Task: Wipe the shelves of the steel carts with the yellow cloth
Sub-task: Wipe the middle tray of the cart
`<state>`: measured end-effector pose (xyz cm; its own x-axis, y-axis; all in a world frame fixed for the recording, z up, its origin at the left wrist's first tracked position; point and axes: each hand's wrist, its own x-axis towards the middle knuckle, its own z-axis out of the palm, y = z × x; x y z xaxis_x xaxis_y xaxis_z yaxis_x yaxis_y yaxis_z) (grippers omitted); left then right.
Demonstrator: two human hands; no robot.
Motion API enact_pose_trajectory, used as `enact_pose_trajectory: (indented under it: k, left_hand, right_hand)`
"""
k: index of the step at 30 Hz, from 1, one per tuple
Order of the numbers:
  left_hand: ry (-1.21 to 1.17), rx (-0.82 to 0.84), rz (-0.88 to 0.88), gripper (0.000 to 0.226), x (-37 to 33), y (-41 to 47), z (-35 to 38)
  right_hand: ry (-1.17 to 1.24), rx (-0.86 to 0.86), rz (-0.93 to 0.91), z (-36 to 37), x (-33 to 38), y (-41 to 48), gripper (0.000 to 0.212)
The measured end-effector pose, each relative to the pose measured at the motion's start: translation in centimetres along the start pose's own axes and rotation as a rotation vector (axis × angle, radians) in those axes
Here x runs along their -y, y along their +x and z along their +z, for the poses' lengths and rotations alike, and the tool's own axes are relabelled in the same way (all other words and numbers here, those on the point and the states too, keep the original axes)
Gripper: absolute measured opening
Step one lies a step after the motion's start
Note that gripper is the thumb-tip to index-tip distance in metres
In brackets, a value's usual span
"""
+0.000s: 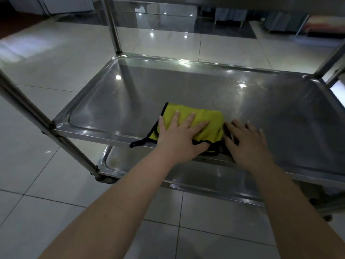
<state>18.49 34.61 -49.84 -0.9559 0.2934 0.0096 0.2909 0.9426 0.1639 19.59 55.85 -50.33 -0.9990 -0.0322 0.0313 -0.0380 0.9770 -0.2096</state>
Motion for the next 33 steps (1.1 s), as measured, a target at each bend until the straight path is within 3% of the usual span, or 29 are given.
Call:
enact_pose_trajectory:
  k: [3,8,11,14,17,21,23,26,28,30,33]
  left_hand:
    - [0.026,0.049,-0.101,0.075,6.2,-1.4,-1.3]
    - [0.016,0.137,-0.475,0.093,19.5,-4.1,-4.6]
    - [0.034,0.159,-0.589,0.091,21.7,-4.4,-5.0]
    - [0.048,0.155,-0.552,0.074,17.5,-2.8,-4.1]
    - [0.098,0.109,-0.327,0.076,7.9,-1.2,-2.1]
    - [0.097,0.118,-0.030,0.079,-6.5,0.1,0.6]
    - [0.086,0.156,0.034,0.079,-10.9,0.5,1.0]
    - [0.000,0.200,0.050,0.074,-12.1,0.7,0.7]
    - [-0.146,0.181,0.046,0.060,-10.7,1.0,-0.1]
    - [-0.318,0.057,-0.001,0.042,-8.9,1.9,-1.4]
    - [-0.205,-0.096,-0.031,0.041,-6.9,4.1,-2.6]
  right_hand:
    - [0.025,0.014,-0.001,-0.1,-0.3,0.1,0.054]
    - [0.023,0.028,-0.001,0.0,-0.4,0.0,0.056]
    - [0.023,0.030,0.005,0.1,-0.2,0.0,0.056]
    - [0.032,0.021,0.016,0.1,-0.1,0.1,0.053]
    - [0.141,-0.025,0.037,0.2,-0.1,0.2,0.046]
    - [0.779,-0.276,0.108,-0.4,-0.4,-0.4,0.030]
    - [0.948,-0.370,0.175,-1.4,-1.2,-0.9,0.025]
    - [1.085,-0.348,0.227,-2.6,-3.2,-1.4,0.027]
    - [1.026,-0.302,0.229,-2.8,-4.3,-1.7,0.029]
    - [0.890,-0.264,0.258,-2.9,-5.1,-1.6,0.025]
    - [0.733,-0.191,0.321,-3.1,-5.3,-0.9,0.035]
